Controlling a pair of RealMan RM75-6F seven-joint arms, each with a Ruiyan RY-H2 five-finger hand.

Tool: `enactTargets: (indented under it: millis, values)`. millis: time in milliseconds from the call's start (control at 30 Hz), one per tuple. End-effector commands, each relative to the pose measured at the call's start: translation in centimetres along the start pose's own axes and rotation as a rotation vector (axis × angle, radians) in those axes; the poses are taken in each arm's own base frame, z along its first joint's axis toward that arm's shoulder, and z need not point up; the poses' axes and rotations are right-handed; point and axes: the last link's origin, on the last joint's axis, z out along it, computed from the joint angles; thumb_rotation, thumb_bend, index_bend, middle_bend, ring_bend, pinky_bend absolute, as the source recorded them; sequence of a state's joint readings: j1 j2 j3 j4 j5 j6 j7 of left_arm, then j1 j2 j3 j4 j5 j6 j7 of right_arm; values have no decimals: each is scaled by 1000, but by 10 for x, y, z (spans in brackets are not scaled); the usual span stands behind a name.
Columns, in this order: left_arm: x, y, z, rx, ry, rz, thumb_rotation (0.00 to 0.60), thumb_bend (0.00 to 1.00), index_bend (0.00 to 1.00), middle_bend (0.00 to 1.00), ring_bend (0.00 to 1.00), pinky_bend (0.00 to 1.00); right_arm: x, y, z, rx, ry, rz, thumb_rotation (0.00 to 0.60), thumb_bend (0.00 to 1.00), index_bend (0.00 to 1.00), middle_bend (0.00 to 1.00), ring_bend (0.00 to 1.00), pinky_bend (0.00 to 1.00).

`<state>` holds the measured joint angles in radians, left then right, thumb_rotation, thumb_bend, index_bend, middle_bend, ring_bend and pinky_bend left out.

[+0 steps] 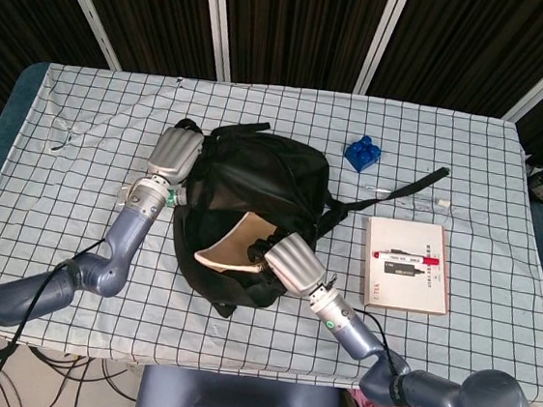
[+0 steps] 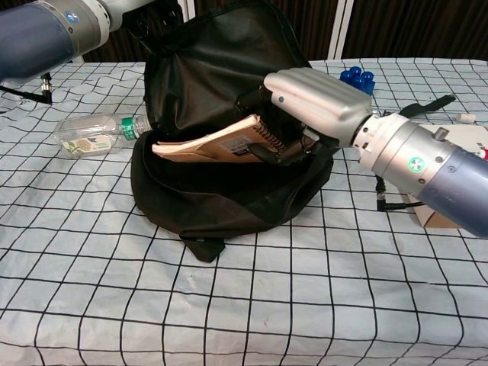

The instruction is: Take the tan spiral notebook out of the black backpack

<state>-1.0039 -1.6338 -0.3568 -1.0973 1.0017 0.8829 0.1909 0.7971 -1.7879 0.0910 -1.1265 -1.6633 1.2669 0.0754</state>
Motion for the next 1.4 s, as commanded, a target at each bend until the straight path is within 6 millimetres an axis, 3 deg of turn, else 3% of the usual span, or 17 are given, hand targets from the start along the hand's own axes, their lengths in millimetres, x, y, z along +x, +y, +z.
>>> enactTargets:
  millis: [33, 167, 333, 467, 867, 1000, 1100, 1167, 1233, 1300, 1400]
  values:
    - [-1, -1, -1, -1, -7, -9, 600, 440, 603, 621, 340, 202, 10, 1, -16, 14, 18, -13, 600, 557, 592, 562, 605, 457]
    - [-3, -4, -3, 2, -13, -11, 600, 440, 602, 621, 340, 202, 35, 8, -36, -7, 67, 12, 600, 557, 592, 563, 605, 457]
    - [-10, -5, -5, -4, -17, -8, 600, 440, 602, 619, 340, 202, 103, 26, -67, -82, 212, 101, 600, 557, 592, 567, 605, 457]
    - [-13, -3, -7, -15, -15, -4, 600, 440, 602, 619, 340, 202, 142, 39, -87, -126, 273, 67, 600, 556, 596, 571, 605, 457]
    - [-19, -5, -26, -60, -30, 19, 600, 427, 594, 615, 340, 201, 207, 100, -125, -338, 406, -69, 600, 557, 602, 576, 605, 457]
    - [-16, -8, -45, -96, -88, 1, 600, 413, 555, 583, 309, 194, 227, 126, -129, -418, 428, -148, 600, 557, 602, 576, 605, 457]
    - [-8, -8, -60, -127, -172, -23, 600, 324, 438, 460, 205, 133, 230, 134, -125, -436, 423, -167, 600, 560, 603, 576, 605, 457]
    - [1, -7, -78, -145, -278, -73, 600, 204, 305, 295, 71, 41, 229, 141, -117, -449, 395, -193, 600, 563, 603, 576, 605, 457]
    - [13, -7, -91, -144, -355, -111, 600, 130, 215, 152, 6, 1, 225, 145, -111, -454, 376, -208, 600, 564, 602, 576, 605, 457]
    - [24, -10, -99, -142, -389, -110, 600, 90, 160, 60, 0, 0, 222, 147, -107, -456, 360, -213, 600, 565, 602, 575, 605, 457]
    - [39, -18, -112, -136, -408, -76, 600, 22, 108, 5, 0, 0, 215, 149, -101, -462, 337, -222, 600, 564, 602, 574, 605, 457]
